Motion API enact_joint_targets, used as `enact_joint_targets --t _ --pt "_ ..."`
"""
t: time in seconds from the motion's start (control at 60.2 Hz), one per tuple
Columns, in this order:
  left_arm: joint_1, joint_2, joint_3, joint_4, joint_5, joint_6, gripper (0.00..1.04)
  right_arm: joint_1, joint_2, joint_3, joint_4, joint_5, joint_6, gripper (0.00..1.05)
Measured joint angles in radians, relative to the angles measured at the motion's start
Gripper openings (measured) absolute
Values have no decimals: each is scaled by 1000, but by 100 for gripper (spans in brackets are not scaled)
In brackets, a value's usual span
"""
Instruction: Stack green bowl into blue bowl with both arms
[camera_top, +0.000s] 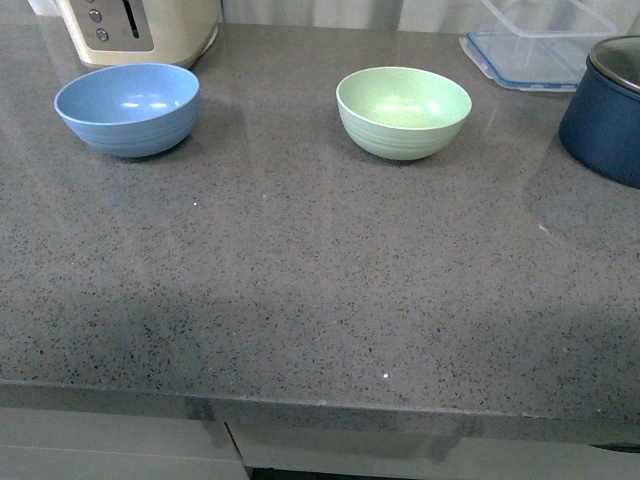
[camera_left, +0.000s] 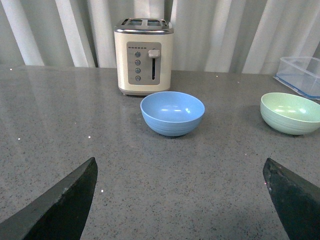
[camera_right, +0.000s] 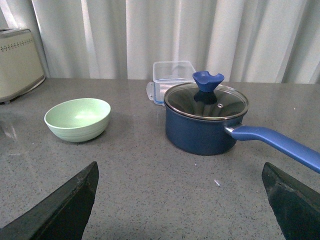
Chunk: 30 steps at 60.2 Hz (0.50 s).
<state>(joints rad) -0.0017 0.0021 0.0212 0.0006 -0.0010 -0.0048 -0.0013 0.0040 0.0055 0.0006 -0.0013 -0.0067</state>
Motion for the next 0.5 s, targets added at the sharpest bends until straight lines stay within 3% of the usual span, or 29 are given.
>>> enact_joint_targets --t 0.498 --pt "0 0 0 0 0 0 98 0 0 0 0 0 0 95"
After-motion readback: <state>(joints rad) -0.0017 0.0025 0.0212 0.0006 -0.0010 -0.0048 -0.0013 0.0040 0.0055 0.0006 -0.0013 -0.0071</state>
